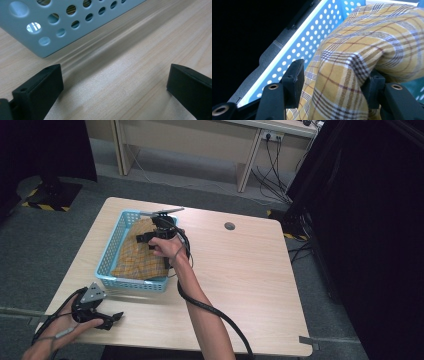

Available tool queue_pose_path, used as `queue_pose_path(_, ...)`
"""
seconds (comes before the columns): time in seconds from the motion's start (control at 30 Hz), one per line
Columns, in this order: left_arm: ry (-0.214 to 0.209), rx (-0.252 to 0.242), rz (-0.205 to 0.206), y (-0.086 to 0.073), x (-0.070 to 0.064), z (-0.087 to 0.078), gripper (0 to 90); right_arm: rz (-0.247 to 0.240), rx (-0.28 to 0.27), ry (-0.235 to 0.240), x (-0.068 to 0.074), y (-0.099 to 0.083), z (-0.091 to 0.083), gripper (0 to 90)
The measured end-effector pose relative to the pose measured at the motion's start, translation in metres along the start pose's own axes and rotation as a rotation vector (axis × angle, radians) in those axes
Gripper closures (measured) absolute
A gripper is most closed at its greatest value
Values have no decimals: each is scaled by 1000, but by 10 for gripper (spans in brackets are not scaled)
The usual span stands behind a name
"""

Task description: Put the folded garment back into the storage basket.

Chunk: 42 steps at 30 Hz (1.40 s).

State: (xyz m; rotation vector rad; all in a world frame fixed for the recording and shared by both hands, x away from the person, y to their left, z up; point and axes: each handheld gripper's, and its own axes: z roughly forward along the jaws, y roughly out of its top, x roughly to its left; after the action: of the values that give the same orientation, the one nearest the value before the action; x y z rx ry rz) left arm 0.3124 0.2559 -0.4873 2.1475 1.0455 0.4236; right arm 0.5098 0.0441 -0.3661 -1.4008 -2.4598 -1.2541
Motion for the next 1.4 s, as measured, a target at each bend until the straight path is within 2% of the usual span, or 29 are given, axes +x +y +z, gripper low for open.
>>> queue_pose_path(0.53, 0, 0, 0, 0, 0, 0, 0, 38, -30, -19, -20, -1, -24, 432)
queue_pose_path(0.87, 0, 0, 0, 0, 0, 0, 0, 19, -56, -18, -20, 6, -43, 434)
queue_pose_path(1.4, 0, 0, 0, 0, 0, 0, 0, -7, -42, -30, -23, 1, -49, 351)
